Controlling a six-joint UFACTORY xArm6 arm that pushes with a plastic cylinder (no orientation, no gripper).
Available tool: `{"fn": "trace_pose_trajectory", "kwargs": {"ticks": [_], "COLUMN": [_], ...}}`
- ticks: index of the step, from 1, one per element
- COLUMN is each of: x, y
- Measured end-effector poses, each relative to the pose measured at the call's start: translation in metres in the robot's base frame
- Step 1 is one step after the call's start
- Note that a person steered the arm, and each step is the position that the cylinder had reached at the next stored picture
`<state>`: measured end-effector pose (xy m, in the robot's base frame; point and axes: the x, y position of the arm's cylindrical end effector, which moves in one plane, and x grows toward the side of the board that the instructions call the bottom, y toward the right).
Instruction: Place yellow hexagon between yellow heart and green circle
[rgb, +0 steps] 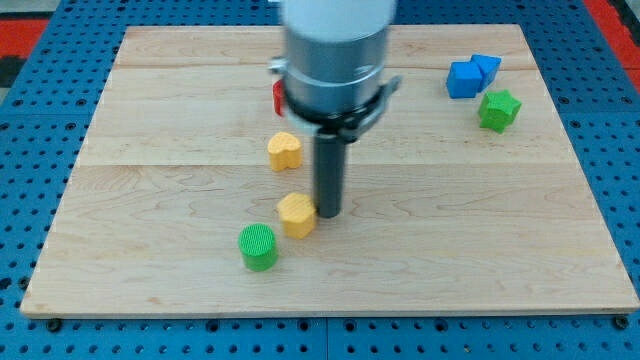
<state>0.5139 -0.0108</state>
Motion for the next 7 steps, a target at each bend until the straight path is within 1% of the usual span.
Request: {"fn": "trace_pose_trajectory", "kwargs": {"ticks": [1, 2, 3, 4, 5, 6, 7], "x": [-0.008, 0.025, 0.067, 0.028, 0.021, 0.042, 0.028], "y": [0.034, 0.011, -0.024, -0.036, -0.031, -0.021, 0.013]}}
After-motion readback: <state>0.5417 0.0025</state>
